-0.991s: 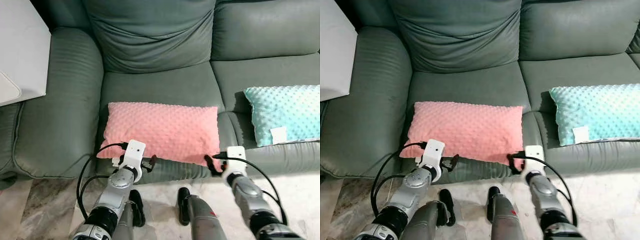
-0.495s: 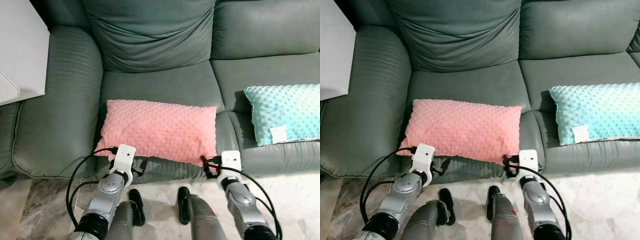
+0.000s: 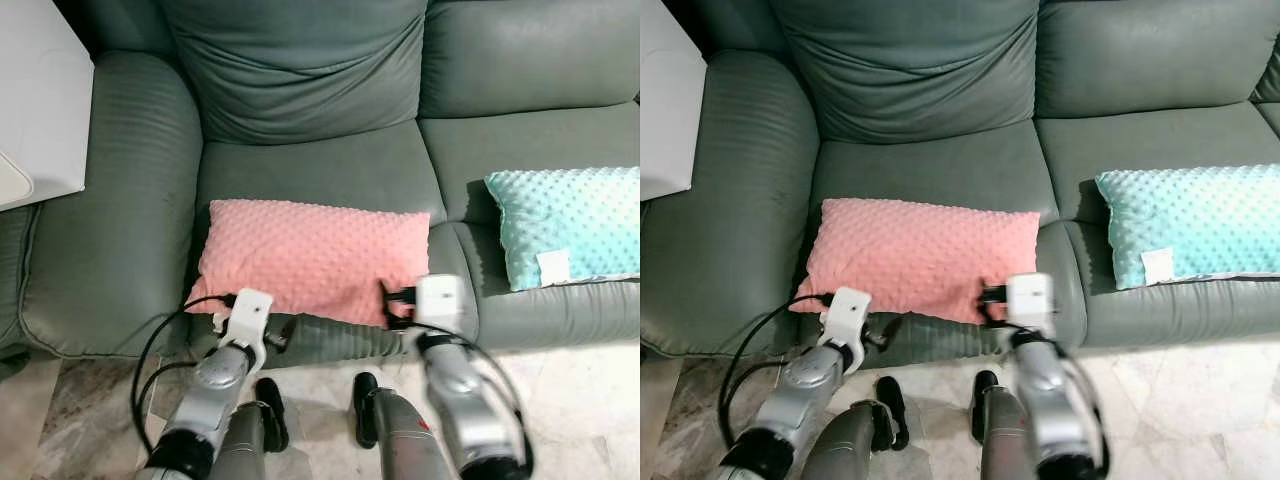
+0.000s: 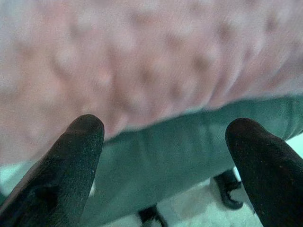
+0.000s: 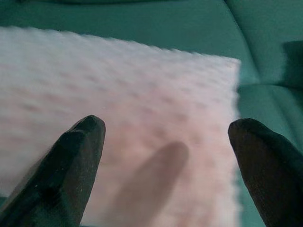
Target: Move the pillow to the sofa
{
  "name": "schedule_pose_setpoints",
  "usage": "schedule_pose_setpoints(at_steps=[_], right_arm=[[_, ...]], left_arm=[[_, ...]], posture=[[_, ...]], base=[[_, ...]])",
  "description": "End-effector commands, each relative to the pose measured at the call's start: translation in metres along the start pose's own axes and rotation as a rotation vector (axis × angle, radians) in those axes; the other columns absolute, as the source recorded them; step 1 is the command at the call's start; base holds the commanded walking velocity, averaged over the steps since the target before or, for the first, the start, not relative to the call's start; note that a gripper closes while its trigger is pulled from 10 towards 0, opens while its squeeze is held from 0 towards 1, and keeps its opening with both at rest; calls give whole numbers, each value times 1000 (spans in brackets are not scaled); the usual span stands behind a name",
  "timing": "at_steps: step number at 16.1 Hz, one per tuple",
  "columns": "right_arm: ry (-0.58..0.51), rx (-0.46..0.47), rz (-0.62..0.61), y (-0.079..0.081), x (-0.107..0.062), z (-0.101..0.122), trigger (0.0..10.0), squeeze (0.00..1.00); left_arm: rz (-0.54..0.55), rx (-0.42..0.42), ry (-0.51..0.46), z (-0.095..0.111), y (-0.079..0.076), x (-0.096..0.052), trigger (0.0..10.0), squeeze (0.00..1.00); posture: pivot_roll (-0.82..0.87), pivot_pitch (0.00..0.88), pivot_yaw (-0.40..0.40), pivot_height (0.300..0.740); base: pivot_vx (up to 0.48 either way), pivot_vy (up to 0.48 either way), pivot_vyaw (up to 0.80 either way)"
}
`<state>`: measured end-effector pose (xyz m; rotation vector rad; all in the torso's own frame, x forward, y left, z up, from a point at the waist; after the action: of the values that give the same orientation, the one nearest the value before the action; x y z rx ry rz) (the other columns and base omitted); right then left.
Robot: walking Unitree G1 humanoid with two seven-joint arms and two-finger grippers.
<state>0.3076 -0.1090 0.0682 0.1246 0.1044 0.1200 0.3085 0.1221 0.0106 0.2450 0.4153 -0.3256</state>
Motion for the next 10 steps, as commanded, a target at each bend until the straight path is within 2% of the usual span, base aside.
schedule_pose_setpoints(at_steps=[1, 2, 3, 4, 6, 8, 10], right_arm=[[26, 32, 40, 15, -7, -3, 10000, 122], [28, 41, 60, 21, -9, -2, 10000, 106], [43, 57, 112, 35, -12, -2, 10000, 0], [82, 58, 140, 43, -17, -6, 10000, 0], [154, 78, 144, 42, -24, -15, 10000, 0], [276, 195, 198, 46, -32, -31, 10000, 0], [353, 231, 251, 45, -39, -44, 10000, 0]], left_arm=[[0, -12, 59, -19, 3, -8, 10000, 0], [1, -11, 61, -20, 4, -9, 10000, 0], [6, -8, 70, -24, 7, -13, 10000, 0], [11, -2, 82, -28, 10, -16, 10000, 0], [16, -4, 91, -32, 14, -20, 10000, 0], [15, -5, 98, -35, 14, -21, 10000, 0], [8, -7, 100, -34, 12, -21, 10000, 0]], posture=[[-125, 408, 41, 740], [-123, 407, 41, 740], [-120, 408, 44, 740], [-117, 408, 44, 740], [-115, 408, 42, 740], [-120, 408, 39, 740], [-119, 412, 39, 740]], base=[[0, 0, 0], [0, 0, 0], [0, 0, 0], [0, 0, 0], [0, 0, 0], [0, 0, 0], [0, 0, 0]])
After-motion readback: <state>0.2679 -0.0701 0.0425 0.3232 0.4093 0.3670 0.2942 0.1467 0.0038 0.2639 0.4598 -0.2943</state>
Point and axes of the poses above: a point about 5 cm out from each wrist's last joint towards the gripper, its own x axis pointing out of the wrist towards the gripper, its own z axis along the axis of the wrist's last joint, y = z × x, the point moved 2 cm from there along x, pointing out of the wrist towards the gripper, and after that the axes turned 7 degrees about x, right-handed, at the moved point
